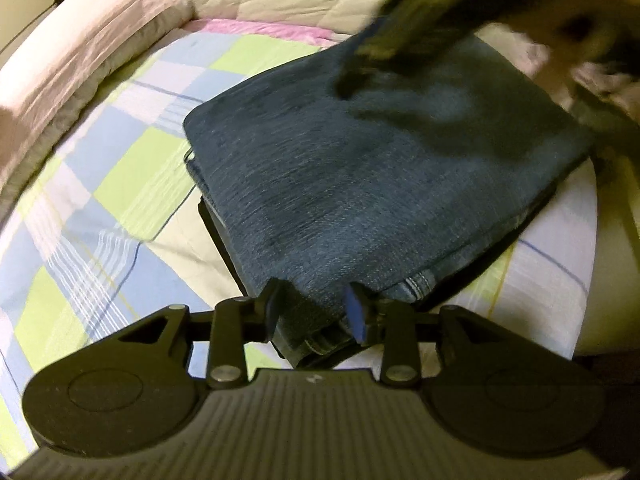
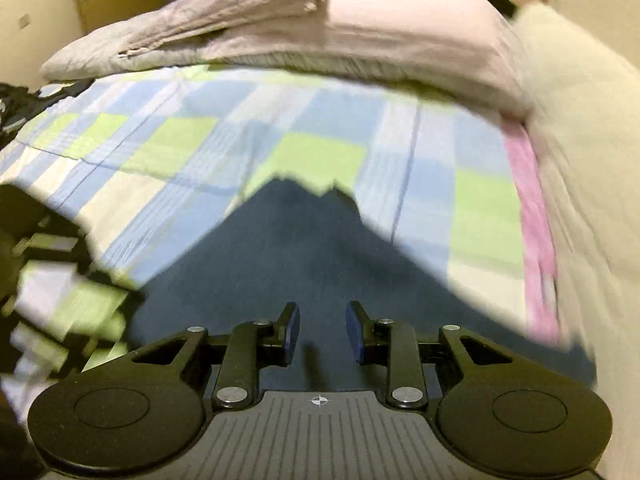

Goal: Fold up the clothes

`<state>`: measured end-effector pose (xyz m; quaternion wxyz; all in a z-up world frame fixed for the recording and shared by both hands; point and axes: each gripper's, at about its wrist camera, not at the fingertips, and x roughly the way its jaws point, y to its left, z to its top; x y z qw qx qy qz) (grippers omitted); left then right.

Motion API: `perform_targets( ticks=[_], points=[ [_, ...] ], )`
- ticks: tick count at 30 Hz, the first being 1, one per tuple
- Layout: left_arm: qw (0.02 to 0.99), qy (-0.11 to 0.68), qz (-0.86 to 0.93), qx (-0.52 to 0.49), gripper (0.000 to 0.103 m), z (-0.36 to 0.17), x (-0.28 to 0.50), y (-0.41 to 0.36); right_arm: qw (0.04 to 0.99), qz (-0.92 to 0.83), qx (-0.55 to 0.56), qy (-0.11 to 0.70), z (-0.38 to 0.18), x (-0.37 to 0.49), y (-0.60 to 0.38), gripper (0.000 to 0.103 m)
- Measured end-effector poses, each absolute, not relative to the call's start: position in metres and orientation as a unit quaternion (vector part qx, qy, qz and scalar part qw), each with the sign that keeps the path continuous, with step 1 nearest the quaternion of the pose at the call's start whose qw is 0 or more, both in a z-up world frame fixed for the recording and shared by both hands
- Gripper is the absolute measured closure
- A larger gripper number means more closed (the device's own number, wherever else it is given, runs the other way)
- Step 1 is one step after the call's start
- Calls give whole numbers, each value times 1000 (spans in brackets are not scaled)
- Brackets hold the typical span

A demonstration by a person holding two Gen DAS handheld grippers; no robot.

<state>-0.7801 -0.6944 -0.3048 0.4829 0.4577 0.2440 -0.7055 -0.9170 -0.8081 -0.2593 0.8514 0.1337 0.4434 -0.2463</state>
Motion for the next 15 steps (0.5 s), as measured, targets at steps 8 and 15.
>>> perform_targets(
  ticks=[8, 15],
  points=[
    [507, 320, -686, 412, 69, -290, -763, -721, 835, -240, 170, 465, -279, -910, -855, 73],
    [526, 329, -701, 351, 71, -281, -763, -789, 780, -398, 203, 438, -262, -1014, -869, 74]
  ],
)
